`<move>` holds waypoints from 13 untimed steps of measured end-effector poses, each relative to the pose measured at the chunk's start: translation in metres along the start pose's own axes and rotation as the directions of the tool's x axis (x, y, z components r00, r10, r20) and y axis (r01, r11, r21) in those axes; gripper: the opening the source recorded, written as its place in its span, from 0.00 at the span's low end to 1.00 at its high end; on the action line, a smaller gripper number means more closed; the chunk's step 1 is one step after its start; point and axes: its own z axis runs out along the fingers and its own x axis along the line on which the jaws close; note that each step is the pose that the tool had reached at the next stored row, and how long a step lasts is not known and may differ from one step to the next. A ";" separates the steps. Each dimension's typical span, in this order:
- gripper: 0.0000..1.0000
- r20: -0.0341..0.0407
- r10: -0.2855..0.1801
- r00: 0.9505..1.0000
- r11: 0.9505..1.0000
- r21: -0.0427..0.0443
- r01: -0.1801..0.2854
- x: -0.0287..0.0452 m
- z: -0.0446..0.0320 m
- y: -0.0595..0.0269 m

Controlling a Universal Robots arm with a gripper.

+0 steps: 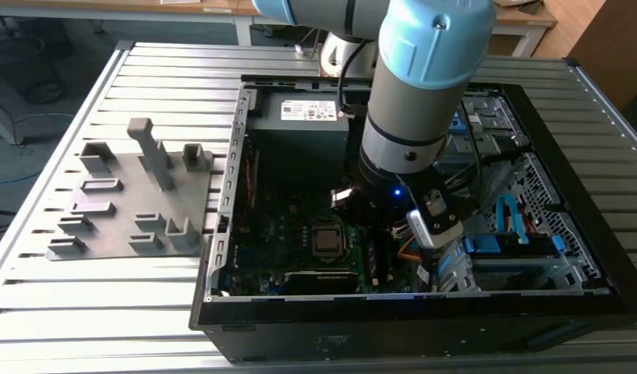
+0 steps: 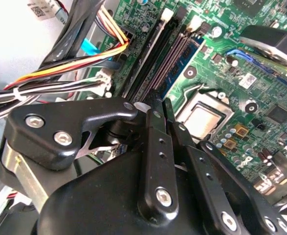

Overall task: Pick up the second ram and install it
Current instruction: 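Insert the second ram into the second slot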

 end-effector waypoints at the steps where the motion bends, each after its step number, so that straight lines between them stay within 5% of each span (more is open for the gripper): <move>1: 0.14 0.000 -0.001 1.000 1.000 0.000 0.001 -0.0001 0.0000 0.0006; 13: 0.14 0.000 -0.025 1.000 1.000 -0.001 0.025 -0.0008 0.0002 0.0026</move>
